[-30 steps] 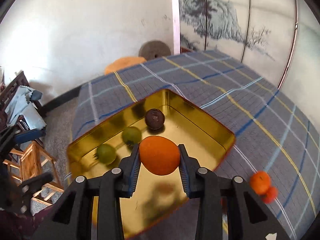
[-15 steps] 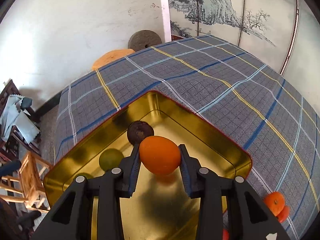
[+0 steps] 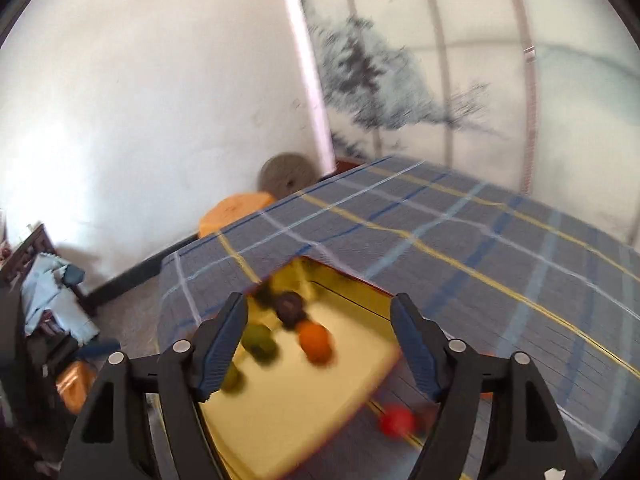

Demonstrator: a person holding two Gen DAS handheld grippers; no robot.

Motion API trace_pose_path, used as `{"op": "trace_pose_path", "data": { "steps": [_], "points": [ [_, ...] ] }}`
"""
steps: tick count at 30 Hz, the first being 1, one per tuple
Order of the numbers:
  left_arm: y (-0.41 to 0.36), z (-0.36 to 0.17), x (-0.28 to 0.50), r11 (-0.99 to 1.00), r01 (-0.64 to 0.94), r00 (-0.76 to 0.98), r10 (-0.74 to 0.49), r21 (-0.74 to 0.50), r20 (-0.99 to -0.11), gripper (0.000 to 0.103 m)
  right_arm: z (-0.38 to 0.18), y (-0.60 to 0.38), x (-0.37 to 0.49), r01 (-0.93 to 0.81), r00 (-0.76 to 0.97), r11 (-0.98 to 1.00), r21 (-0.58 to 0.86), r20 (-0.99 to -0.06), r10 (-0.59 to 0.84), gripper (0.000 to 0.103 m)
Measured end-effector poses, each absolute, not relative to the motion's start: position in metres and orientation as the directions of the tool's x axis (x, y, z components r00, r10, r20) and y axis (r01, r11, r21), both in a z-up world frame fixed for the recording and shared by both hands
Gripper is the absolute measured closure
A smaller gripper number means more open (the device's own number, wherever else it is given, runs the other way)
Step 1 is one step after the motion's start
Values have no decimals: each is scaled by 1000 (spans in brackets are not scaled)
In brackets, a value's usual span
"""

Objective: Organize fruits
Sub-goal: 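Release the orange into the tin from the right gripper, then grasp the brown dried fruit with the left gripper and lift it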

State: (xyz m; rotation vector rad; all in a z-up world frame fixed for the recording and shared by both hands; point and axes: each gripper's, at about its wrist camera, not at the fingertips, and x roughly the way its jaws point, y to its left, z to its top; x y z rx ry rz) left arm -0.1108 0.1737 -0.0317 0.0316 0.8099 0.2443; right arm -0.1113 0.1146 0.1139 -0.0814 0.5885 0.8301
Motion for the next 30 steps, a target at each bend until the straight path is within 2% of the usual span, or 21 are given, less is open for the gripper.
{"op": "trace_pose_path", "data": {
  "steps": [2,3,5,9,12,17,24,25,27,30],
  "points": [
    [162,-25,-111,981,-146,691,194,129,-697,22,108,68,-123,-653,610,749,109,-511,606,5],
    [155,-21,-110,985,-112,702,170,129,-692,22,103,43,-128,-624,640,776,93,-509,575,1],
    [140,-14,-107,992,-18,723,99,125,-684,22,91,1,-130,-567,662,819,91,-541,518,1],
    [109,0,-83,980,167,719,-46,108,-694,22,57,-74,-122,-397,637,914,80,-693,338,1],
    [81,9,-50,948,281,704,-98,149,-703,22,39,-110,-120,-324,642,944,65,-718,270,2],
    [47,9,1,875,437,662,-155,210,-733,22,23,-142,-115,-282,642,949,142,-707,296,2],
    [18,-25,77,771,578,554,-130,268,-822,26,14,-148,-117,-331,636,916,225,-664,393,2],
    [17,-30,82,764,585,545,-123,271,-829,28,13,-148,-117,-339,632,911,235,-661,405,2],
    [14,-46,102,752,601,509,-96,273,-855,37,13,-149,-119,-355,627,901,250,-652,427,2],
    [15,-64,118,741,625,446,-82,245,-891,40,14,-151,-121,-373,624,887,272,-634,457,1]
  ]
}}
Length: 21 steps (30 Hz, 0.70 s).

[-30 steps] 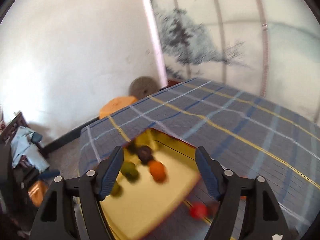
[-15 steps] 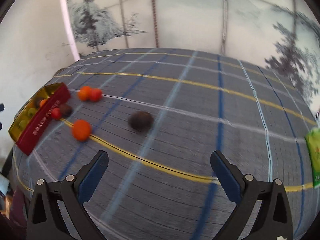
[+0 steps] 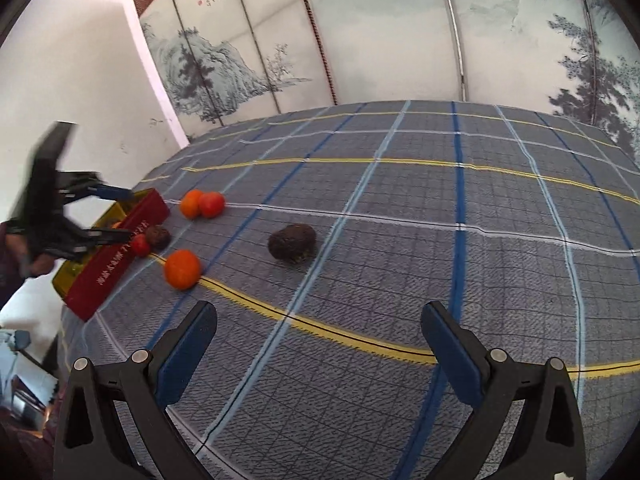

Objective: Organize fruits
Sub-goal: 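Grasp the brown dried fruit with the left gripper and lift it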

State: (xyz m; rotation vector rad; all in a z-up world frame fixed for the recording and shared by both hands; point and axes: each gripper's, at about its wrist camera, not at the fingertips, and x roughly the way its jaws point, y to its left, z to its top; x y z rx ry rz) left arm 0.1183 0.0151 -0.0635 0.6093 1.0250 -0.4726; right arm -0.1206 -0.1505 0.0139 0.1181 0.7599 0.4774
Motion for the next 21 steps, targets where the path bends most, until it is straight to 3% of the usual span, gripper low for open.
{"op": "trace_pose_path", "data": {
  "steps": [4,7,15,21],
  "points": [
    [17,-82,135,740,641,376,-73,203,-924,42,13,-152,-121,-383,620,876,293,-621,479,1],
    [16,-88,139,739,662,317,-120,129,-941,64,13,-151,-121,-391,620,872,294,-617,486,1],
    [18,-75,131,836,546,360,-170,59,-917,65,12,-151,-117,-388,618,872,298,-618,486,1],
    [25,-40,88,939,344,485,-169,10,-858,65,11,-151,-114,-373,617,878,299,-627,475,1]
  ]
}}
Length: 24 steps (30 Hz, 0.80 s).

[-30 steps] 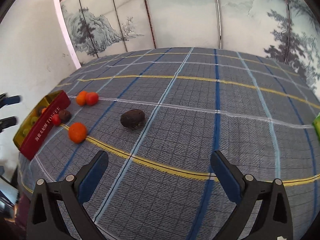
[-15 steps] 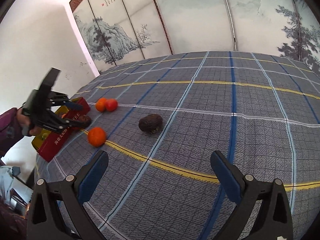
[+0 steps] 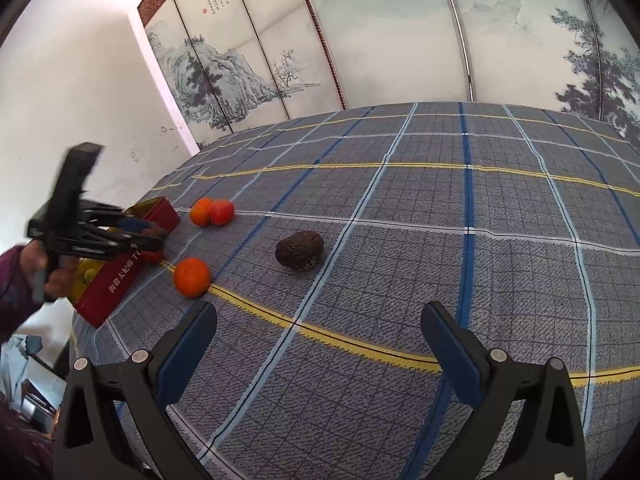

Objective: Organize fruits
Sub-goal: 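Grasp the brown dried fruit with the left gripper and lift it, then lower the dried fruit into the tin and open the left gripper while the right gripper grasps an orange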

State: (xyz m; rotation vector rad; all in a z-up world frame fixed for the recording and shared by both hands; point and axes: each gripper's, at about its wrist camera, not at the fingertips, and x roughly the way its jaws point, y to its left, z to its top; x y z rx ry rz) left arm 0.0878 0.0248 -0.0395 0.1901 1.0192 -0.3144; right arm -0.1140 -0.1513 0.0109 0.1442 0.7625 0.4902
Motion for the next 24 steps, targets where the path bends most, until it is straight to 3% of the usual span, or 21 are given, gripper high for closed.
{"op": "trace_pose_path", "data": {
  "steps": [15,24],
  "points": [
    [62,-8,17,988,133,617,-21,78,-787,65,10,-139,-122,-382,624,894,233,-649,436,2],
    [90,-11,3,988,66,639,67,142,-766,65,30,-79,-142,-508,586,828,238,-610,534,6]
  ]
}}
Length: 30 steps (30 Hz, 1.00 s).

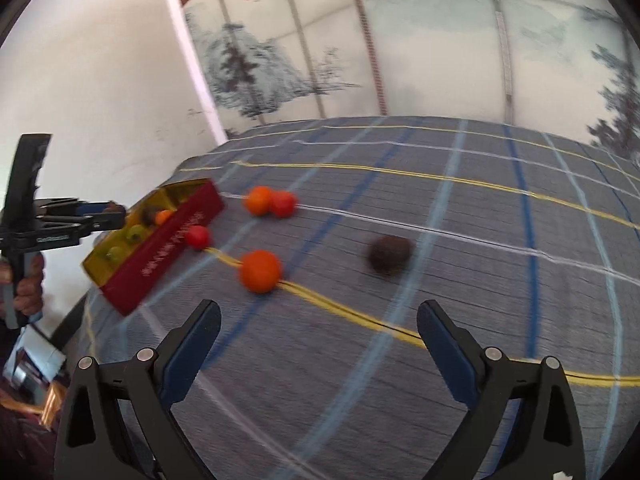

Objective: Organize fruits
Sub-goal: 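Lower the dried fruit into the tin and open the left gripper while the right gripper grasps an orange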

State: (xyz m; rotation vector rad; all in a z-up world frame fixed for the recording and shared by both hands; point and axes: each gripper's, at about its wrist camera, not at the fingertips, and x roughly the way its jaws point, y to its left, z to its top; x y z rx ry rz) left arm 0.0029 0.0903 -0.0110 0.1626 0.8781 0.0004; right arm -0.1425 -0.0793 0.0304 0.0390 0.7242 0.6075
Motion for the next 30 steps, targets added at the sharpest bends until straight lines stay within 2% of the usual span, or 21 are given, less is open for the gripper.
{"op": "trace_pose_path", "data": {
  "steps": [10,18,23,25,27,29,30],
  "points": [
    [127,-42,1,993,-4,582,99,119,-807,65,27,-56,-144,-525,558,820,227,-637,533,6],
    [137,-58,-2,997,-16,556,69,73,-828,65,25,-48,-138,-533,546,818,215,-651,527,6],
    [135,-60,-3,997,-3,560,67,79,-826,64,23,-34,-130,-564,518,800,203,-668,534,19],
    [133,-60,-3,996,-1,565,79,95,-821,59,23,-26,-128,-582,511,790,193,-668,540,20],
    [132,-56,-6,995,6,579,78,100,-812,41,22,-16,-125,-601,506,780,175,-673,540,24],
    [129,-49,-11,994,18,610,72,105,-789,31,19,-8,-119,-612,496,773,167,-680,540,27],
    [129,-46,-12,994,21,618,72,108,-783,29,18,-5,-116,-614,493,772,164,-684,538,27]
  ]
}}
